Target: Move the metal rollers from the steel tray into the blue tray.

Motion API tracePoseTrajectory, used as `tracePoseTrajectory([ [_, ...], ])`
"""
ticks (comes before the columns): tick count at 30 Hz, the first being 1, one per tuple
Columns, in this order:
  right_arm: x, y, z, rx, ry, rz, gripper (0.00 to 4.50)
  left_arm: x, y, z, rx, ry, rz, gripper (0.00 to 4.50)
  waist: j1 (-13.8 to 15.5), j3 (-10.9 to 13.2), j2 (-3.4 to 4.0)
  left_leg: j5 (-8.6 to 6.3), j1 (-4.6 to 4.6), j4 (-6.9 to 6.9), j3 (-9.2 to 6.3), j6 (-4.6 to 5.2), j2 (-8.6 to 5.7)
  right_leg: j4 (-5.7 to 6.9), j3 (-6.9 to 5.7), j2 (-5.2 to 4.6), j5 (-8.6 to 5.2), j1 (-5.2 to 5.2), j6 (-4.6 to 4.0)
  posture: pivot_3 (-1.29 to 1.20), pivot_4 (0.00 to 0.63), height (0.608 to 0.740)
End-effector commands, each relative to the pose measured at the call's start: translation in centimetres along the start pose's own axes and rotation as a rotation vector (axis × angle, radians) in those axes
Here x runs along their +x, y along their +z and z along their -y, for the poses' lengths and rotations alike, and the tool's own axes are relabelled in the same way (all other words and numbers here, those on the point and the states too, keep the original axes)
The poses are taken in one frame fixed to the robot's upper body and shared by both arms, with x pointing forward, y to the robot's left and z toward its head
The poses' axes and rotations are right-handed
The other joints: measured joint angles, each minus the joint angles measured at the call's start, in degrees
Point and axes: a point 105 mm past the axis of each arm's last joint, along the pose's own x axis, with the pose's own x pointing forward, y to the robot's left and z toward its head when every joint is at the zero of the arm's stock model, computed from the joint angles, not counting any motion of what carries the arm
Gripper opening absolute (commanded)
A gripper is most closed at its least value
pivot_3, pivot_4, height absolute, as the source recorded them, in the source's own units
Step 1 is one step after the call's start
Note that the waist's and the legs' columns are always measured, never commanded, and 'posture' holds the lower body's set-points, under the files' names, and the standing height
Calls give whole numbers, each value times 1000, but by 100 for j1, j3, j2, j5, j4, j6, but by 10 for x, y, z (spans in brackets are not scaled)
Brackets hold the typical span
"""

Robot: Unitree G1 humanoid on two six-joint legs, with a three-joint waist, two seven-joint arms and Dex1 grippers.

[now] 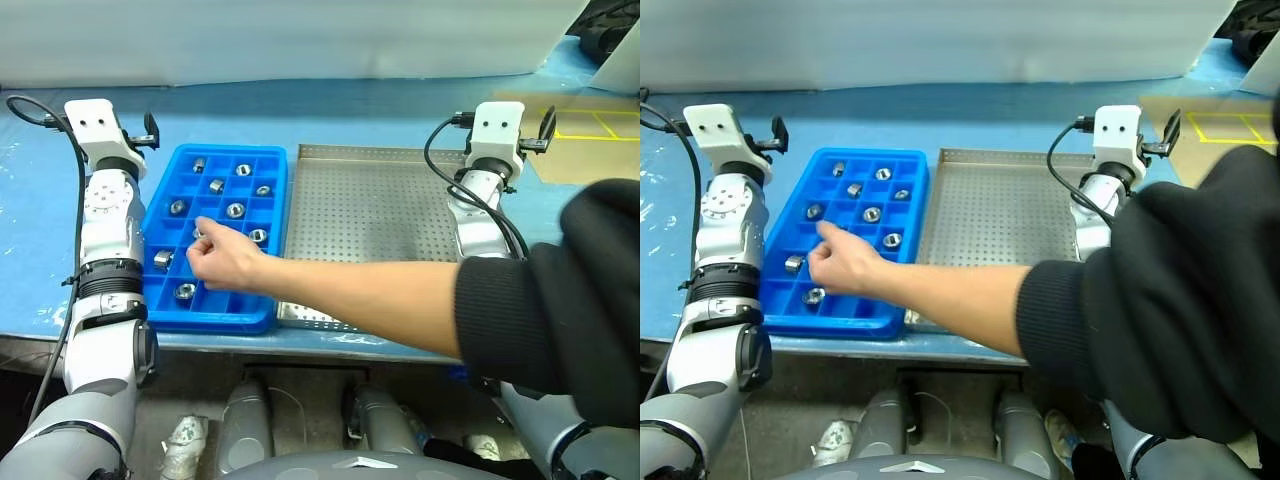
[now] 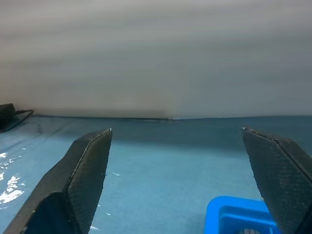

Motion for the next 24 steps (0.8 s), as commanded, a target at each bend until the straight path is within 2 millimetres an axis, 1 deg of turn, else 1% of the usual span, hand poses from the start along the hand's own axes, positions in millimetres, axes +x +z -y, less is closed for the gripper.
tracePoseTrajectory([
  [1,8,22,1,25,-1,64,4141,-4,17,-9,-8,36,68,4500,1,0,0,0,0,0,0,0,0,0,0,-1,0,0,0,-7,150,740],
  [5,11,27,-6,29,22,76,4141,-10,14,-15,-10,63,64,4500,5,0,0,1,-1,-3,-1,-2,1,0,-2,0,-1,-3,0,27,150,740],
  [13,9,31,-14,36,44,89,4141,-11,17,-12,-34,71,71,4500,138,0,0,3,-7,-6,-5,-5,0,-2,-9,-2,0,-6,0,32,150,740],
  [17,10,32,-12,32,42,96,4141,-10,17,-10,-36,72,72,4500,145,0,0,3,-9,-6,-5,-5,0,-2,-11,-3,0,-6,0,21,150,740],
  [20,13,32,-8,26,33,98,4141,-8,18,-5,-40,63,82,4500,145,0,0,3,-9,-6,-5,-6,0,-2,-11,-3,0,-7,0,18,150,740],
  [24,13,33,-8,26,30,100,4141,-6,21,-4,-45,62,91,4500,145,0,0,3,-9,-7,-5,-6,0,-2,-11,-2,0,-7,0,19,150,740],
])
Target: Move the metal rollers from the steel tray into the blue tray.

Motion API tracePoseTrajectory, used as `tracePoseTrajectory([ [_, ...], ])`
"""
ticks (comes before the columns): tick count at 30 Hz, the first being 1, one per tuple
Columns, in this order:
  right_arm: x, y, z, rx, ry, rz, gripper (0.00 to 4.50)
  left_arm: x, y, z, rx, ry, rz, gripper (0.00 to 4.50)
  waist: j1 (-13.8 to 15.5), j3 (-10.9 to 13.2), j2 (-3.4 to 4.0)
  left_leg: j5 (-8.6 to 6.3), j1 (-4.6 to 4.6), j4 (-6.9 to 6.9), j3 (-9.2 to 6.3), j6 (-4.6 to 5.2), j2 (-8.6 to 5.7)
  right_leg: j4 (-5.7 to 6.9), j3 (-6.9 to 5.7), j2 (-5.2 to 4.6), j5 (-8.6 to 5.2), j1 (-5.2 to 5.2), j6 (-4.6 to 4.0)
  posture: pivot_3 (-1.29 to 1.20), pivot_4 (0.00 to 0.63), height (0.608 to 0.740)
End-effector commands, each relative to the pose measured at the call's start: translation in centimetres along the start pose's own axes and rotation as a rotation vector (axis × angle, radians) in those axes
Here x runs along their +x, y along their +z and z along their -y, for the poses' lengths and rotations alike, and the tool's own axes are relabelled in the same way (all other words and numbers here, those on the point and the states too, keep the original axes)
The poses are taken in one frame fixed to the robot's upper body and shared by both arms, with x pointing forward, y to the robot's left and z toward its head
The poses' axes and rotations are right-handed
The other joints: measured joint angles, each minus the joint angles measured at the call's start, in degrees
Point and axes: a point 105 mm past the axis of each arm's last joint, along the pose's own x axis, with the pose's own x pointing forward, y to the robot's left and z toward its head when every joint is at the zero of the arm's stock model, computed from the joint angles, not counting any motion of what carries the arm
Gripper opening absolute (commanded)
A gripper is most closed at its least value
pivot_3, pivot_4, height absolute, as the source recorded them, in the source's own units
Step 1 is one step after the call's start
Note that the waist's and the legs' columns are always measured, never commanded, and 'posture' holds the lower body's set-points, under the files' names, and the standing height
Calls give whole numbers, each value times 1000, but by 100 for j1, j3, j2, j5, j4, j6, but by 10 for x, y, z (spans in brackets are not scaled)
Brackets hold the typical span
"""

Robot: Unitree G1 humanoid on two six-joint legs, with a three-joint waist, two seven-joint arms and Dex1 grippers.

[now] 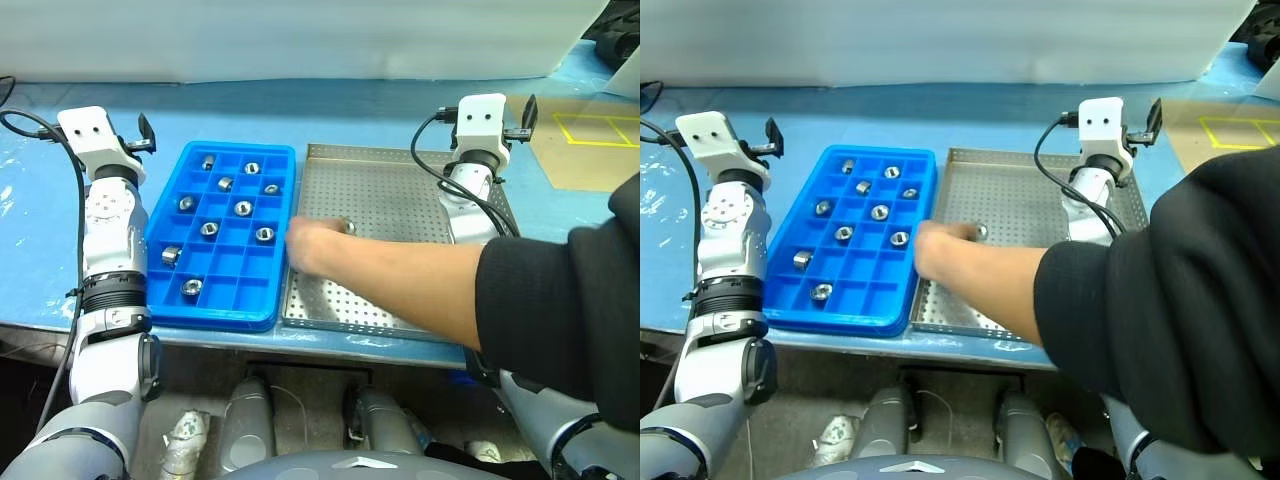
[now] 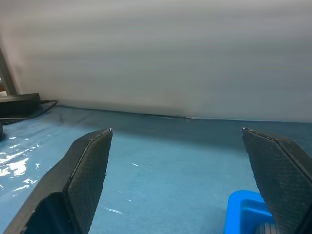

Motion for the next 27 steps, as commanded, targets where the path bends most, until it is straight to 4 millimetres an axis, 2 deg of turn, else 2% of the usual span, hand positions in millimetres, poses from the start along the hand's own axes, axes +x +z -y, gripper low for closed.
tracePoseTrajectory([
  [1,9,23,9,34,-34,67,4141,5,25,1,-9,5,89,4500,0,0,0,0,0,0,0,0,0,0,0,0,0,0,0,20,150,740],
  [19,9,26,2,50,-29,70,4141,4,31,-4,9,13,114,4500,4,0,0,1,-2,-5,0,-1,0,0,-2,0,0,-3,0,42,150,740],
  [27,11,22,13,36,-59,69,4141,7,34,5,5,-2,124,4500,3,0,0,1,-4,-6,-1,-1,0,0,-3,0,0,-4,0,16,150,740],
])
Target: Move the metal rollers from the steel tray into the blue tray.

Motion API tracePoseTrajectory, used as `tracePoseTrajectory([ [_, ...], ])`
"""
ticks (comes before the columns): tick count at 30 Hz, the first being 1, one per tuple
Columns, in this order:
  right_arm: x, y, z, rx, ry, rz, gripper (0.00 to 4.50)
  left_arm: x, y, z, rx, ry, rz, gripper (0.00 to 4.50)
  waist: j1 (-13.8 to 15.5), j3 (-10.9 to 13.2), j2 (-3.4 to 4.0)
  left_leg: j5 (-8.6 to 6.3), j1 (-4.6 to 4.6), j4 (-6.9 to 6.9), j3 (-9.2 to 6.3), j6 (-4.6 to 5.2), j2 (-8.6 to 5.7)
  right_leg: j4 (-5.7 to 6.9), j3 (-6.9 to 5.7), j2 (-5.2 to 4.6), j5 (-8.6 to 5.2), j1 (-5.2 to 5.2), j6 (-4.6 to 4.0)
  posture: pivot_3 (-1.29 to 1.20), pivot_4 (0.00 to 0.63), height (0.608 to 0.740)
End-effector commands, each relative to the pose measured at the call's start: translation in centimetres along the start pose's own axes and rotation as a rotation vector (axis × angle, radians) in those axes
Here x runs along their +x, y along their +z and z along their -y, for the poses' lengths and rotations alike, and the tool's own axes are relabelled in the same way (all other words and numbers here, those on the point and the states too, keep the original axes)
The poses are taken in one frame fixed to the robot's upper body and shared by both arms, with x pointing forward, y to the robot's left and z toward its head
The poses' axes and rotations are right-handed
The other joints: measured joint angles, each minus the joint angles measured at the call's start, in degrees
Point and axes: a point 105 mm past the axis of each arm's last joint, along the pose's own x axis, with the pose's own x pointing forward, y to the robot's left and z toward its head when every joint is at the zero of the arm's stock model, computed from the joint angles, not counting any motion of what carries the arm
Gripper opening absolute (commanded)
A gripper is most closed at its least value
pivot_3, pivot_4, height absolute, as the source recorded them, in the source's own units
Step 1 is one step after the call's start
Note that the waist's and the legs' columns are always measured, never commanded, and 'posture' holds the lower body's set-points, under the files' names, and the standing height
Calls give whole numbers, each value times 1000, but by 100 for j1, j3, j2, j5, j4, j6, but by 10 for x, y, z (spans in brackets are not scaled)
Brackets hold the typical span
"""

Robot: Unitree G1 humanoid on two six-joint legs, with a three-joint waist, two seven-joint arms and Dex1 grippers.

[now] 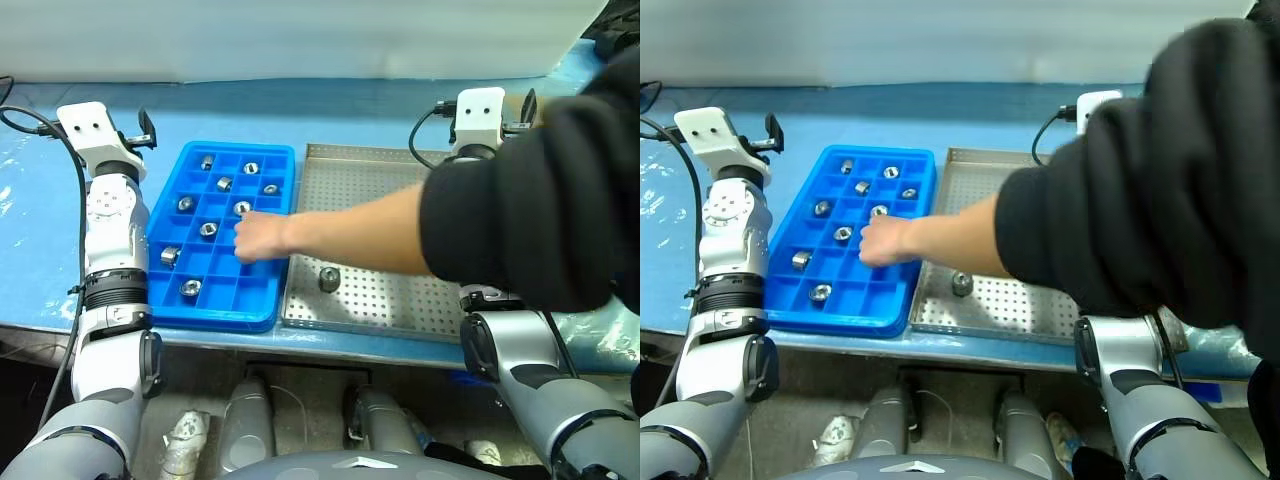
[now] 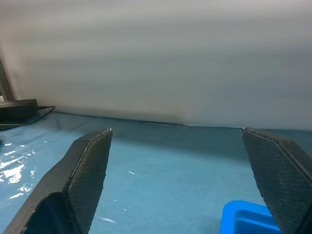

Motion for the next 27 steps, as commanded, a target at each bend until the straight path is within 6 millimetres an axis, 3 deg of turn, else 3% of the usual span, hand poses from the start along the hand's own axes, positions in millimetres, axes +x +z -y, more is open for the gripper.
tracePoseTrajectory([
  [1,8,14,16,17,-52,55,4141,6,27,4,5,-1,94,4500,0,0,0,0,0,0,0,0,0,0,0,0,0,0,0,14,150,740],
  [9,7,23,18,13,-56,86,4141,5,15,10,-18,-18,59,4500,-19,0,0,0,0,0,0,0,0,0,0,0,0,0,0,-70,150,740],
  [21,-6,7,38,-16,-127,40,4141,24,28,44,-22,-122,87,4500,-92,0,0,0,0,1,1,0,-2,-1,3,1,1,0,1,-174,150,740],
  [27,-7,4,38,-11,-139,22,4141,29,36,44,-18,-128,112,4500,-187,1,-1,0,0,1,1,0,-2,-2,4,2,1,0,1,-174,150,740],
])
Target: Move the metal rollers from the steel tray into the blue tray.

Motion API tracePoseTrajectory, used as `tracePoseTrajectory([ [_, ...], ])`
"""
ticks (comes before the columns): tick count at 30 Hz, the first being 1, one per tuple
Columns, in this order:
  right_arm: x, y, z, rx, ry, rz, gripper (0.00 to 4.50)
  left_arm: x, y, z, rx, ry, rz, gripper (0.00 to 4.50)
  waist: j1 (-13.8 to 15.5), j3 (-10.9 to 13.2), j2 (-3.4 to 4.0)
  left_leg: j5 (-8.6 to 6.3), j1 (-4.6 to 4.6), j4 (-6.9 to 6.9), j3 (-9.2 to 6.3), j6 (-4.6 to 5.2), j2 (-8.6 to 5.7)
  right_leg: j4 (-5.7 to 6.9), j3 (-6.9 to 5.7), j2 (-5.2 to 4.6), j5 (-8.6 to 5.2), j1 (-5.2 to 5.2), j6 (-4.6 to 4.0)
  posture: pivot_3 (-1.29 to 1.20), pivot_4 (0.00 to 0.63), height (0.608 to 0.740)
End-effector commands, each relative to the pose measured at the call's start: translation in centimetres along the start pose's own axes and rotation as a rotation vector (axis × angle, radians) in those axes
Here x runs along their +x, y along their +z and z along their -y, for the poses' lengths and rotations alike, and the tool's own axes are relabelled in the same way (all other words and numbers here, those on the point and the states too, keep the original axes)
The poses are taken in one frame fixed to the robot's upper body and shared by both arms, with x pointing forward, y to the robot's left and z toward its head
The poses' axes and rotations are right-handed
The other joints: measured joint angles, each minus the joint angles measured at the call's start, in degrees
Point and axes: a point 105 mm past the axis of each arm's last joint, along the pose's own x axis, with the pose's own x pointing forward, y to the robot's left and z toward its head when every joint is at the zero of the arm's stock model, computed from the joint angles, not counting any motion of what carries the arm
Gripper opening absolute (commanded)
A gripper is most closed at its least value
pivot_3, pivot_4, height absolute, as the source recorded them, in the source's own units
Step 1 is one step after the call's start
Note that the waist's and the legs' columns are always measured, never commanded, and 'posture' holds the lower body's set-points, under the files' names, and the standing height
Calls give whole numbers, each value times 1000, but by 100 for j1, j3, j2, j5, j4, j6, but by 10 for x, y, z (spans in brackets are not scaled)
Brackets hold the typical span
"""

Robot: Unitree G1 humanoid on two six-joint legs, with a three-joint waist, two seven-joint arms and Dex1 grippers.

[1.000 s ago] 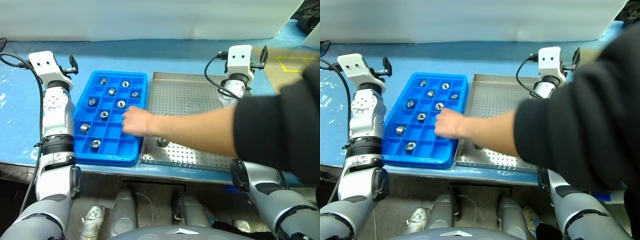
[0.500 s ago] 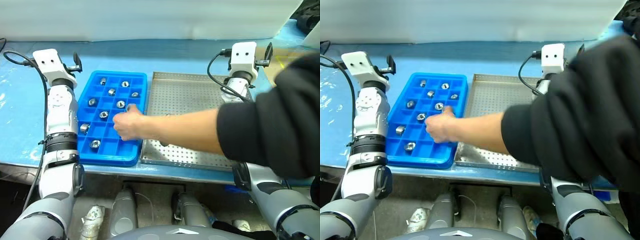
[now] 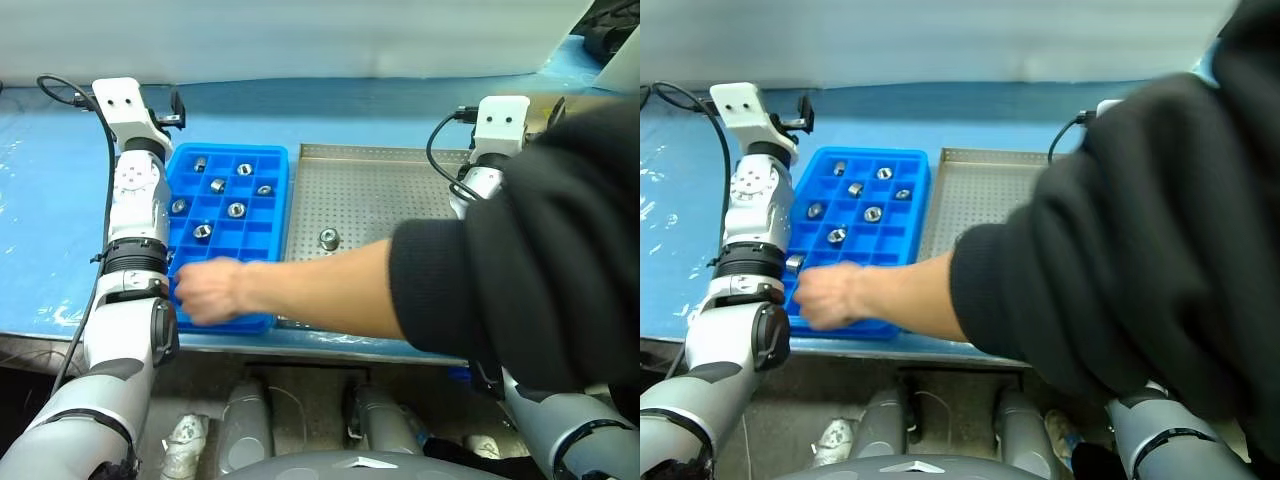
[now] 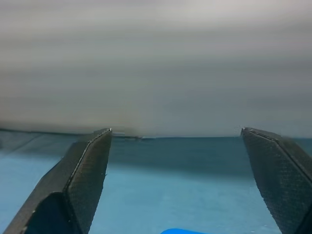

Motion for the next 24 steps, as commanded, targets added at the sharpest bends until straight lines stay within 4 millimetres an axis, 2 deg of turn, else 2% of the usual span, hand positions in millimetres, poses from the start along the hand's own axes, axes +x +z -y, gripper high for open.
tracePoseTrajectory([
  [1,4,12,7,25,-39,36,4141,6,23,-5,23,5,75,4500,-20,0,0,0,1,0,0,0,0,0,1,1,0,0,0,-172,150,740],
  [8,5,14,4,32,-32,38,4141,3,18,-6,26,10,73,4500,-7,0,0,0,1,-1,0,0,1,-1,2,3,0,0,0,-158,150,740],
  [17,0,14,-1,49,-26,38,4141,-8,-1,-12,57,3,6,4500,-10,0,0,0,2,0,1,0,1,0,3,2,0,0,0,-182,150,740],
  [24,-6,7,3,46,-42,14,4141,-3,9,-13,82,-6,22,4500,-11,0,0,0,1,1,1,0,2,-1,3,2,0,0,-1,-217,150,740],
])
